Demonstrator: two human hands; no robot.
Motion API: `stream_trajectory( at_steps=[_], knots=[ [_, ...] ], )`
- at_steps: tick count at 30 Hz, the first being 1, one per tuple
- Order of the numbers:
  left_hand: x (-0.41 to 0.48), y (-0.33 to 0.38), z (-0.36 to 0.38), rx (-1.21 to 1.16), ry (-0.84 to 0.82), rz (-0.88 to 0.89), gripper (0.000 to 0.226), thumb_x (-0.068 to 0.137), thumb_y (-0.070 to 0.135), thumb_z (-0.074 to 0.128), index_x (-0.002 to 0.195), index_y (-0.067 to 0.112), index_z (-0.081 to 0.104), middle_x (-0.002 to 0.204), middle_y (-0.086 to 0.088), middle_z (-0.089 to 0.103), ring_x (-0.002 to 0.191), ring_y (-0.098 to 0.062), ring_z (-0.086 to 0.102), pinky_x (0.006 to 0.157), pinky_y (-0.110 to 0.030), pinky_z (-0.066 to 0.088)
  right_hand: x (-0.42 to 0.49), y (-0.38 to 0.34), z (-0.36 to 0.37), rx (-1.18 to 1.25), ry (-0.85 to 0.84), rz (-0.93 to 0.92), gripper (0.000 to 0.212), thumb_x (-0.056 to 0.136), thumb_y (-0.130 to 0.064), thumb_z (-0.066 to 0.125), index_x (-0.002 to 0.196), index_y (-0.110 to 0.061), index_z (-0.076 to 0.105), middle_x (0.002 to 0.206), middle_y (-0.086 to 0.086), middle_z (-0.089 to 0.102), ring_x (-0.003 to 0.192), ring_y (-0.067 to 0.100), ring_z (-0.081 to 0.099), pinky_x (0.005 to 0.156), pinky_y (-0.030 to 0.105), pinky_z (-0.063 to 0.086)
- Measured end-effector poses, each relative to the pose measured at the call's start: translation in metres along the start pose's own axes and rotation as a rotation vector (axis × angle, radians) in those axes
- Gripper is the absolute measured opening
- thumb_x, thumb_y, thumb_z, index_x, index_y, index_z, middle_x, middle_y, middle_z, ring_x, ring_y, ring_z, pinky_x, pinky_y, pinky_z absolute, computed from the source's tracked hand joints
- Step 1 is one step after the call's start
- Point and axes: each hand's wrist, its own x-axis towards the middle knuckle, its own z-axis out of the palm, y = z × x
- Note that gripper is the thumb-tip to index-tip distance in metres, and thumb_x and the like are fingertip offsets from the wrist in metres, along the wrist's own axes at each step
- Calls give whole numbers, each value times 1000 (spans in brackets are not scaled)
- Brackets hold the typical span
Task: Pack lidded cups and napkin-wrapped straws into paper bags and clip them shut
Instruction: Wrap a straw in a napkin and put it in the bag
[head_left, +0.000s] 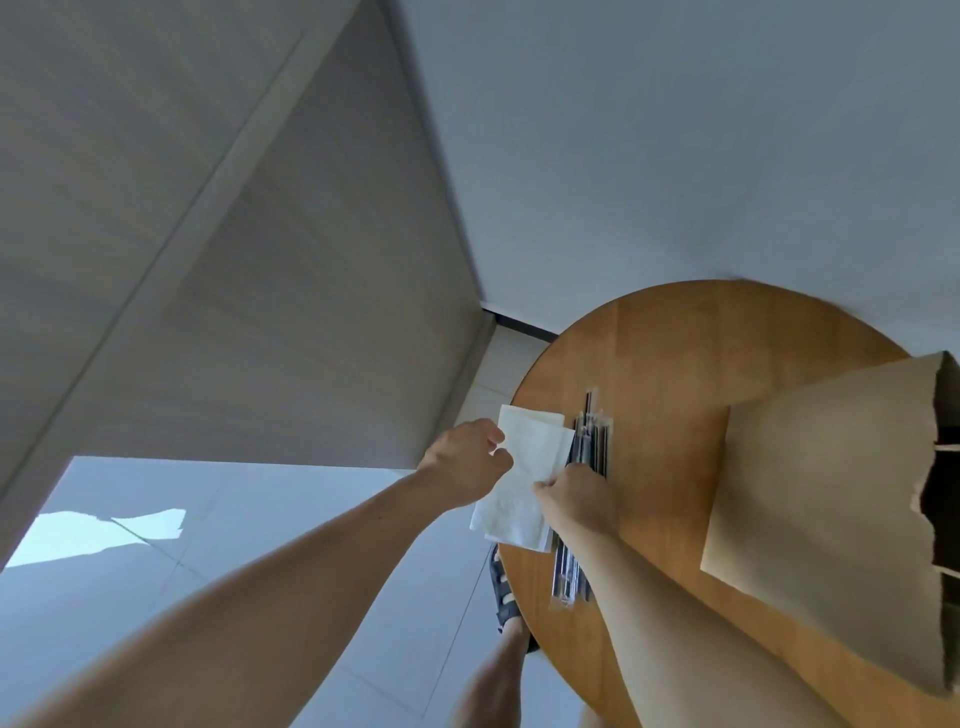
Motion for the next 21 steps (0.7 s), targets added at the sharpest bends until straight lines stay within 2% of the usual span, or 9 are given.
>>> stream_trajectory(
  at_steps=[3, 5, 8, 10, 14, 17, 21],
  knots=[
    [-2, 0, -3, 19, 9, 0, 35, 93, 27, 51, 127, 23, 57, 112, 9, 57, 93, -10, 52, 61, -15, 38, 0, 2, -1, -32, 3, -15, 35, 90, -33, 59, 59, -17, 55, 47, -6, 51, 40, 9, 51, 36, 17, 26],
    [-3, 0, -4, 24, 13, -5, 35, 94, 26, 50, 128, 23, 57, 113, 8, 57, 92, -10, 51, 59, -14, 36, -2, 3, -1, -50, 27, -17, 36, 90, -32, 57, 57, -18, 54, 45, -7, 47, 36, 7, 46, 34, 15, 23],
    [-5, -1, -5, 20, 6, -15, 37, 93, 26, 50, 129, 22, 56, 120, 5, 59, 94, -11, 52, 66, -19, 40, -5, 2, -2, -36, 82, -26, 39, 90, -43, 56, 58, -20, 56, 46, -9, 49, 35, 4, 43, 33, 14, 21],
    [-6, -1, -6, -2, 3, -38, 37, 91, 27, 51, 128, 24, 57, 116, 6, 59, 94, -12, 54, 71, -22, 44, -5, 0, 0, -24, 87, -33, 40, 89, -50, 56, 62, -21, 58, 50, -10, 52, 39, 4, 47, 35, 16, 24],
    [-8, -3, -3, -30, -7, -60, 36, 91, 27, 52, 126, 24, 58, 113, 7, 59, 95, -14, 57, 74, -24, 47, -1, 0, 5, -36, 81, -19, 33, 91, -43, 56, 70, -18, 63, 58, -6, 58, 46, 8, 55, 39, 18, 29],
    [-10, -6, -1, -18, -15, -57, 36, 92, 27, 51, 127, 22, 57, 121, 5, 61, 97, -14, 55, 76, -24, 46, 0, 1, 7, -17, 73, -36, 30, 92, -40, 56, 73, -18, 63, 61, -6, 60, 50, 9, 58, 41, 18, 33],
    [-11, -4, 0, -20, -16, -67, 38, 91, 25, 50, 129, 22, 56, 124, 4, 60, 98, -14, 54, 79, -25, 48, -1, 2, 6, 78, 93, -68, 21, 88, -37, 59, 72, -22, 59, 59, -9, 58, 47, 4, 55, 38, 16, 31]
  ],
)
